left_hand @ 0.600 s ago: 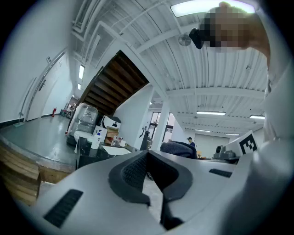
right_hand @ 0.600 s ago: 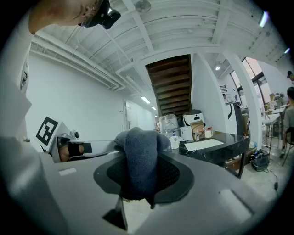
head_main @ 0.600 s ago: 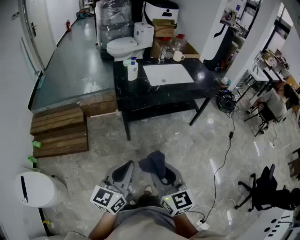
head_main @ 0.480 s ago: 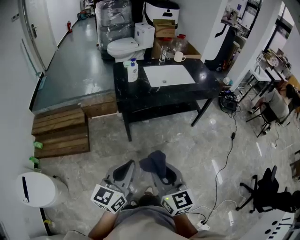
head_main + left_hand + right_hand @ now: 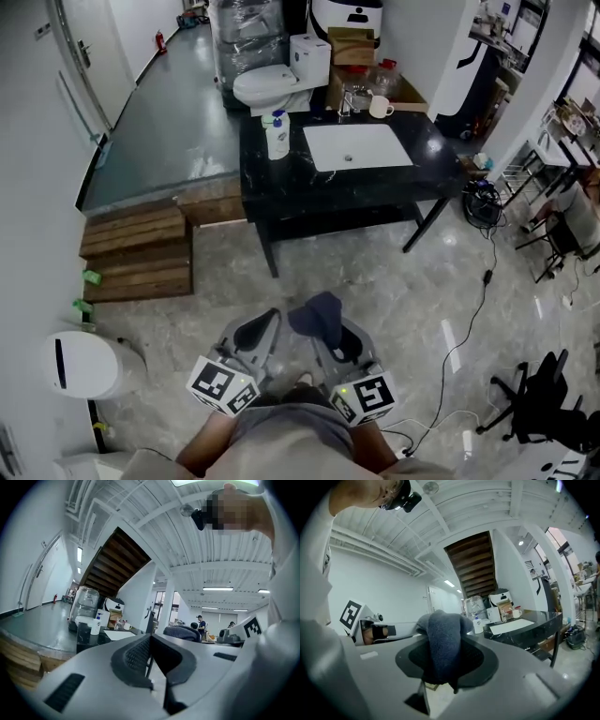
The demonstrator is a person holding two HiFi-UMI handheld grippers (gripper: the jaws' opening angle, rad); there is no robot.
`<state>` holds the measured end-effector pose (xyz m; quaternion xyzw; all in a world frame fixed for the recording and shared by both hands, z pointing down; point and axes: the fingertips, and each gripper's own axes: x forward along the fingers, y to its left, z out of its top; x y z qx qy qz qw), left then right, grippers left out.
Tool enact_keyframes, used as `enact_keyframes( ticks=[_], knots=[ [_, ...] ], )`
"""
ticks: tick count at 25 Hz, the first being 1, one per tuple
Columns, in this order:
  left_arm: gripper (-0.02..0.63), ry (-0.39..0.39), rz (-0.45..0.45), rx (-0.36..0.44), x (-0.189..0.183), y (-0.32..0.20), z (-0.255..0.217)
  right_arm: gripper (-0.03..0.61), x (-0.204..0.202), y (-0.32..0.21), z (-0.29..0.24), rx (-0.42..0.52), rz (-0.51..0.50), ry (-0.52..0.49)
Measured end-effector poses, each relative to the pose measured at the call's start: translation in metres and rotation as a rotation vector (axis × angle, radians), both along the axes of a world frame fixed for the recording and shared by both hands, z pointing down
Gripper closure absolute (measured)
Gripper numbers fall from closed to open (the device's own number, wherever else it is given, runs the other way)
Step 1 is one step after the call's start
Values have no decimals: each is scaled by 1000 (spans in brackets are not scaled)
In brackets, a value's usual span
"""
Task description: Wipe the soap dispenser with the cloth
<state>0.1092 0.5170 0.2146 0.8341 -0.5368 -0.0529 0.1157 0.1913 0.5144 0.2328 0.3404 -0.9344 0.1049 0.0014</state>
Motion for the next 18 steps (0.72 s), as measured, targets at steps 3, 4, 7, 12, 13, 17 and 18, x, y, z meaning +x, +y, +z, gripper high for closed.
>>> enact_keyframes(
  ticks=[3,4,7,12,13,17,18],
  knots=[
    [608,-9,-27,6,-2,-7,-2,459,3,-11,-3,1,-30,-25],
    [608,-11,-33,4,-3,-9,-1,457,4,-14,-2,-2,-32,-29],
    [607,-17,-44,-13,-7,-14,4,457,4,-21,0,-13,-40,-43],
    [607,-12,-51,-43,-12,-23,14,456,-6,-30,8,-42,-73,-45],
    [608,-7,-51,-54,-15,-27,19,456,-10,-31,11,-48,-78,-46],
    [609,24,-45,-73,-27,-46,31,456,-23,-47,18,-56,-86,-21],
    [608,30,-42,-70,-30,-53,31,456,-27,-51,18,-57,-86,-13]
  ],
)
